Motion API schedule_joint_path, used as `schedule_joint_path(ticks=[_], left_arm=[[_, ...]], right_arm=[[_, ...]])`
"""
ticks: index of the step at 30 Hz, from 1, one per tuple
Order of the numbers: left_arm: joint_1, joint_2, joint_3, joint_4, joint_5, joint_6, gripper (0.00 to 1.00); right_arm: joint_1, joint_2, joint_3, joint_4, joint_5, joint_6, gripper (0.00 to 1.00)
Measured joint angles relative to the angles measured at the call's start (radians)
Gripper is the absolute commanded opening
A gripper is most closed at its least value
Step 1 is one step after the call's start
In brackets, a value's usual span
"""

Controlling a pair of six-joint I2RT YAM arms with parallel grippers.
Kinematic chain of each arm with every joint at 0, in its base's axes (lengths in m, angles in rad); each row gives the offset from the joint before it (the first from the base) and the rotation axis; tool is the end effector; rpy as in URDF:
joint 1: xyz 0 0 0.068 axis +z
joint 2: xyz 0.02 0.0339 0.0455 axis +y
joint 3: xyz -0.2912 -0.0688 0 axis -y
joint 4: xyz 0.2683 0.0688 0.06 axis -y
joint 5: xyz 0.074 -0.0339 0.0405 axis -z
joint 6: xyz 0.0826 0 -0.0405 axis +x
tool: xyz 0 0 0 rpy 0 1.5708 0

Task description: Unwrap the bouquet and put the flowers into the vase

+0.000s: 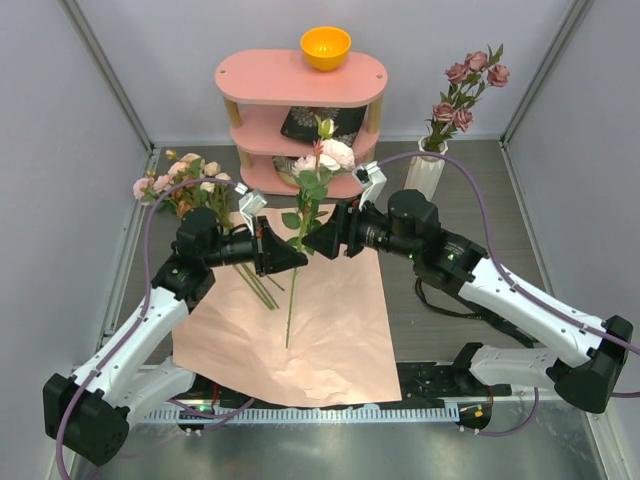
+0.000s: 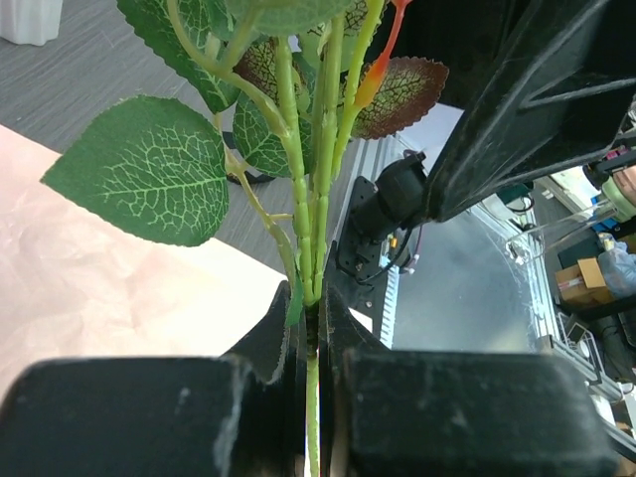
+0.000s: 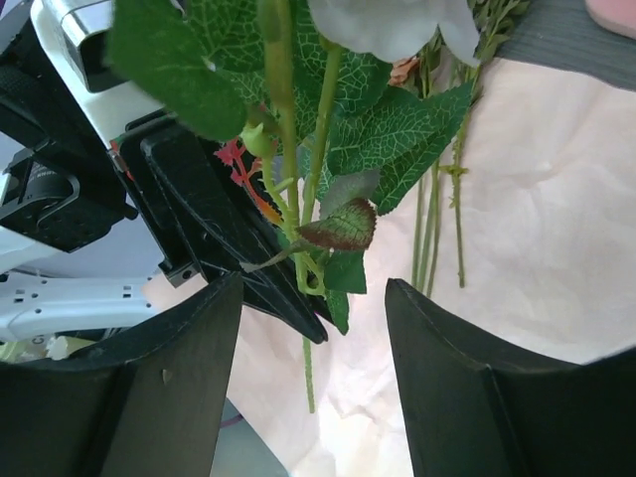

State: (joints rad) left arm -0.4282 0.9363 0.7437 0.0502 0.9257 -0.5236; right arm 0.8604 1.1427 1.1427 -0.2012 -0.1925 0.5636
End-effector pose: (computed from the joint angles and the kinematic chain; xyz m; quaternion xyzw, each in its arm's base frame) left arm 0.1951 -0.1616 0.3380 0.2599 0.6893 -0.5684 0.3664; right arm 0.1963 0.2524 0.4074 -0.1741 0.7535 0.4677 0.4280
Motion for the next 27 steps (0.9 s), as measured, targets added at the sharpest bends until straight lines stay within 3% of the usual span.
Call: schedule_joint_path(ticks=[7,10,11,12,13,16,21,27], left_arm=[[-0.016,0.0,0.0,-0.014,0.013,0.006,0.0],[-0.023,0.0,0.0,-0.018,0.012,0.005,0.0],[-0.023,0.0,0.0,-0.019,0.01,0.005,0.0],[-0.023,0.0,0.0,-0.019,0.009,0.005,0.02],[-0.023,0.0,0.0,-0.022,0.005,0.005,0.24],[-0.024,0.0,0.004,-0.041,-0.021,0.02,0.56],[-0.029,-0.003,0.031,-0.148,-0.101,0.076,0.66],[-0.03,-0.005,0.04,-0.22,-0.192,0.116,0.65]], right_arm=[[0.0,0.056,-0.013,0.079,-0.011,0.042,0.44],[0.0,0.067,-0.017,0.105,-0.007,0.054,0.27],[0.0,0.068,-0.019,0.113,-0.005,0.06,0.12],[0.0,0.068,-0.02,0.119,-0.002,0.064,0.06],[0.001,0.068,-0.02,0.124,0.0,0.067,0.01],[0.008,0.068,-0.02,0.112,0.053,0.063,0.01],[-0.032,0.046,0.003,-0.053,0.308,0.007,0.01],[-0.254,0.024,0.202,-0.22,0.593,-0.151,0.01]])
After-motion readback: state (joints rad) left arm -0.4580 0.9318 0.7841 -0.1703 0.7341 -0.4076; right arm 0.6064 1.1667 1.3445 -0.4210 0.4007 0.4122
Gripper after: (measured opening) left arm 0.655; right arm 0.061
